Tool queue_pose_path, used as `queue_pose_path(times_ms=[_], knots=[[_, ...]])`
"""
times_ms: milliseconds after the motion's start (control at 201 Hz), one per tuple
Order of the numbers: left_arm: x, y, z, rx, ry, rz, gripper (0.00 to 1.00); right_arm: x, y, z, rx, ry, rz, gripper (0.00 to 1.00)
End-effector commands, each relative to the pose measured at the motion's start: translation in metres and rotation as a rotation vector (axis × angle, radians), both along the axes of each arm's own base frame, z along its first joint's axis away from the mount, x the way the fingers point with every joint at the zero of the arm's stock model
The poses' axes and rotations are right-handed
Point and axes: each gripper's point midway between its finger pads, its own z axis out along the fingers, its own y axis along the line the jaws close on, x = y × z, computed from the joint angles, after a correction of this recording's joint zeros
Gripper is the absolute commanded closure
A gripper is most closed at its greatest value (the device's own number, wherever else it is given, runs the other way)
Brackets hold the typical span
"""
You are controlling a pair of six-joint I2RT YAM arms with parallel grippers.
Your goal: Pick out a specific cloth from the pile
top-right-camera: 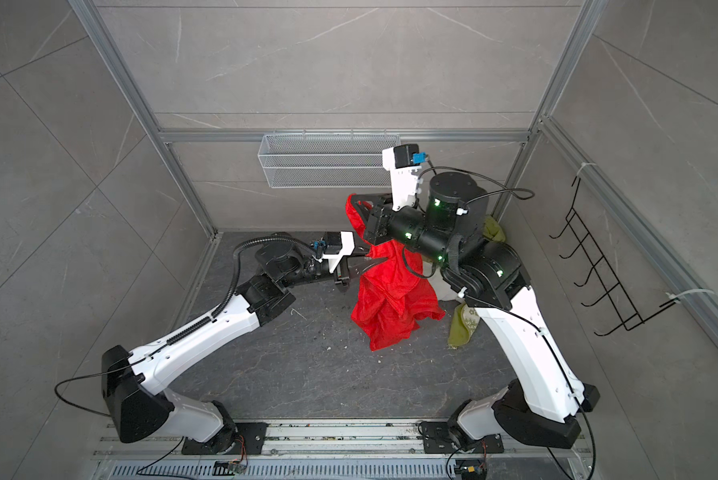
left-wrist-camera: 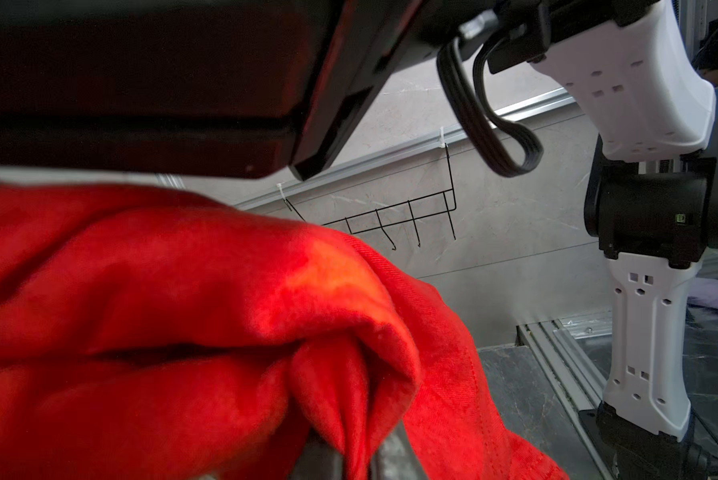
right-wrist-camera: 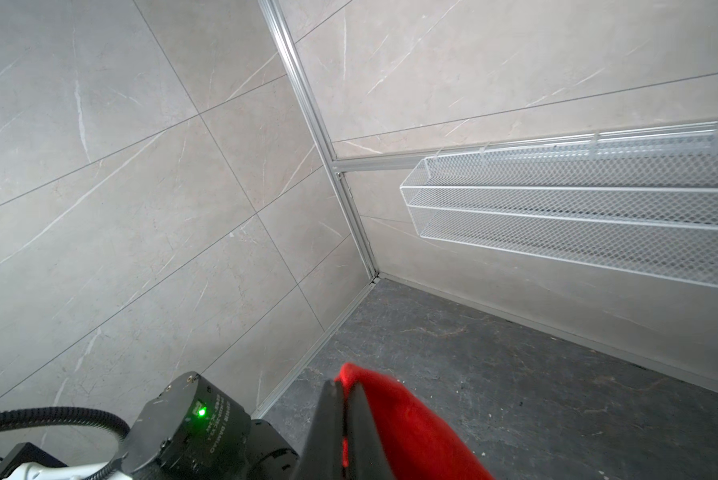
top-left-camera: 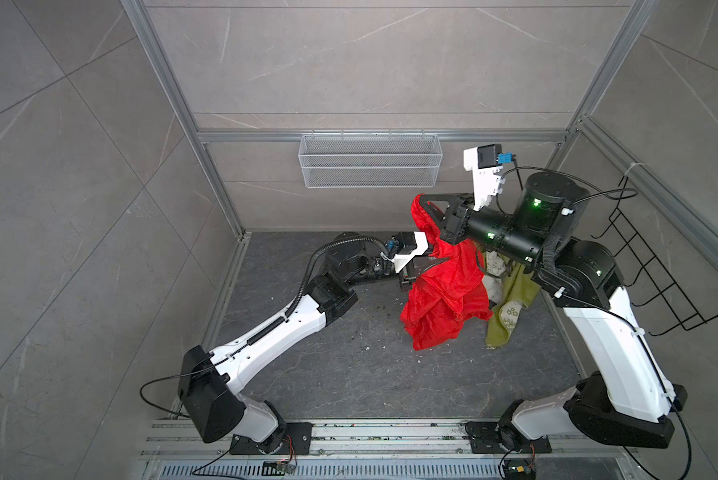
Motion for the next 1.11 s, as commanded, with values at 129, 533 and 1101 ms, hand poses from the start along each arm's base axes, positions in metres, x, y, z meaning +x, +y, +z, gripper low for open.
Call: queue_pose_path(times_ms=[129,533,1101], knots=[[-0.024,0.044,0.027,-0.013,-0.124,0.107,1.0,-0.011,0.043,0.009,-0.007,-0.057,0.047,1.0],[-0.034,0.088,-0.003,0.072,-0.095,0.251,1.0,-0.001,0.092,-0.039,-0.036,0.006,0.091,1.0],[-0.021,0.096,-0.089,0.224,0.054,0.327,1.0,0.024,0.092,-0.119,-0.065,0.156,0.049,1.0]])
